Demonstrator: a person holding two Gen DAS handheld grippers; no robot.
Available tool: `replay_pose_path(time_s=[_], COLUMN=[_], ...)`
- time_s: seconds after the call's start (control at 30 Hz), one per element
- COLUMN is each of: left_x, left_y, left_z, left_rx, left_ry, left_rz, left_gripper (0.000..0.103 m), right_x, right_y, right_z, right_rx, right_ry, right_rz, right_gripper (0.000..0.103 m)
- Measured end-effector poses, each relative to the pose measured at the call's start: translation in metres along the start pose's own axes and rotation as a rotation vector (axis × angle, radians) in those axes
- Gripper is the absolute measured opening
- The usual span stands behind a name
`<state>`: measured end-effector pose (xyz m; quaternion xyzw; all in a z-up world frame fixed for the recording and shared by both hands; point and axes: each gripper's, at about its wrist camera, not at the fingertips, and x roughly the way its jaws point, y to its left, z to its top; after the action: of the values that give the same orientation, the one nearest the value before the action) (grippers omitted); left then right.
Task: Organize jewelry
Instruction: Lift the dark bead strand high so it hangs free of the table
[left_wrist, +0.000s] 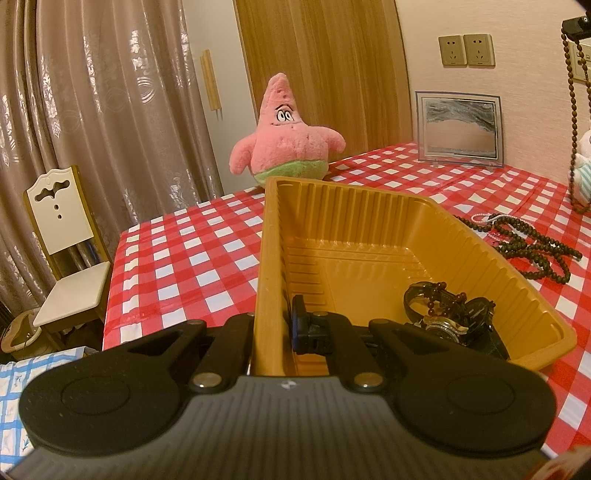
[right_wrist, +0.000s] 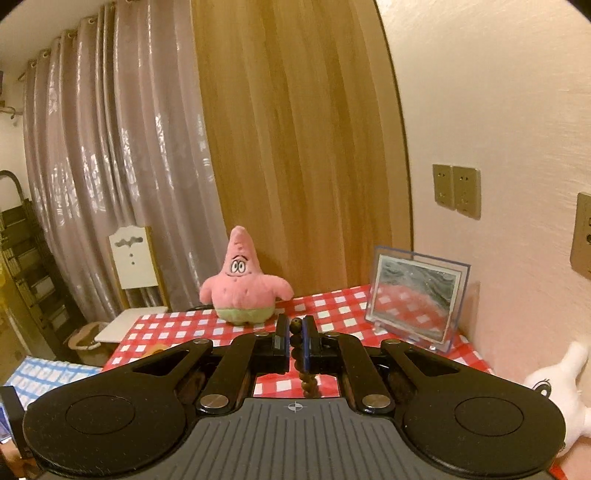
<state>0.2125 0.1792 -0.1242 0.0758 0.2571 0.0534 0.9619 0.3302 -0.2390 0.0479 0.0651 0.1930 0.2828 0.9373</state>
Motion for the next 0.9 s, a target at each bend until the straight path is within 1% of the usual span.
replay_pose_path(time_s=[0.13,0.3,0.47,0.67,0.9], left_x=[0.0,0.0,0.0,0.0,0.0], left_y=[0.0,0.0,0.0,0.0,0.0], left_z=[0.0,0.0,0.0,0.0,0.001], left_rx=[0.001,0.0,-0.001,0.0,0.0], left_ry=[0.0,0.0,0.0,0.0,0.0], left_rz=[0.0,0.0,0.0,0.0,0.0], left_gripper=[0.005,0.005,0.005,0.005,0.005], right_x=[0.003,0.012,0.03,0.052,0.085], right_y=[0.009,0.027,0.052,0.09,0.13], right_z=[0.002,0.007,0.013,0.011,0.003], right_rx=[-0.004,0.0,-0.011,-0.019,0.02], right_ry=[0.008,0.01,0.032,0.072,0.075], right_rz=[0.039,0.124,0.235,0.378,0.508], right_gripper=[0.006,0.006,0.006,0.006,0.006])
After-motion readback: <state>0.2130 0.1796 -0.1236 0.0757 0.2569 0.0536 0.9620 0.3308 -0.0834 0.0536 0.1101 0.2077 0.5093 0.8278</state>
